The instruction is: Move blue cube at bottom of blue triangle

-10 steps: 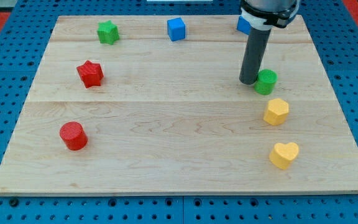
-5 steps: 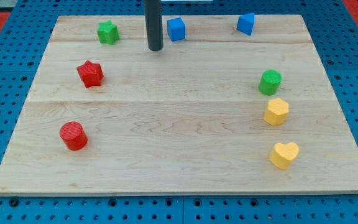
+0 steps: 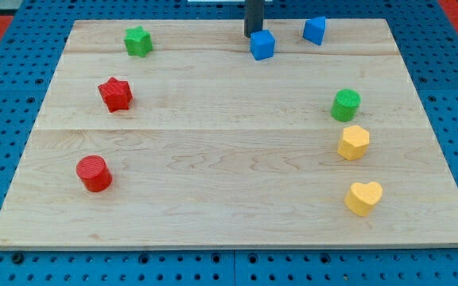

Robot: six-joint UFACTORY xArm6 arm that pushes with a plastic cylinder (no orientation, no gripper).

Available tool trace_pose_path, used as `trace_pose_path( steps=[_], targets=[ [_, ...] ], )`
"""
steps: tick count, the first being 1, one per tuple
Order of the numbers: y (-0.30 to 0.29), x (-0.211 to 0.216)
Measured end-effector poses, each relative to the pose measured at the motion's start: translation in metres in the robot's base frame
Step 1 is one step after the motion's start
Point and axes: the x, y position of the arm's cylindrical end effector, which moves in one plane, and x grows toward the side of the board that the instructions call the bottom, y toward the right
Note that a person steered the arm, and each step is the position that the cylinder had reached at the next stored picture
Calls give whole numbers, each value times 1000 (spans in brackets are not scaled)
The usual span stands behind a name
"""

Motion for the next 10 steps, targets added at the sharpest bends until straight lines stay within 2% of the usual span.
trace_pose_path(
  steps=[1, 2, 3, 4, 5, 6, 7, 10],
  targets=[
    [-40, 6],
    [-30, 36],
    [10, 42],
    [22, 41],
    [-15, 35],
    [-8, 9],
    [32, 1],
    [18, 37]
  ],
)
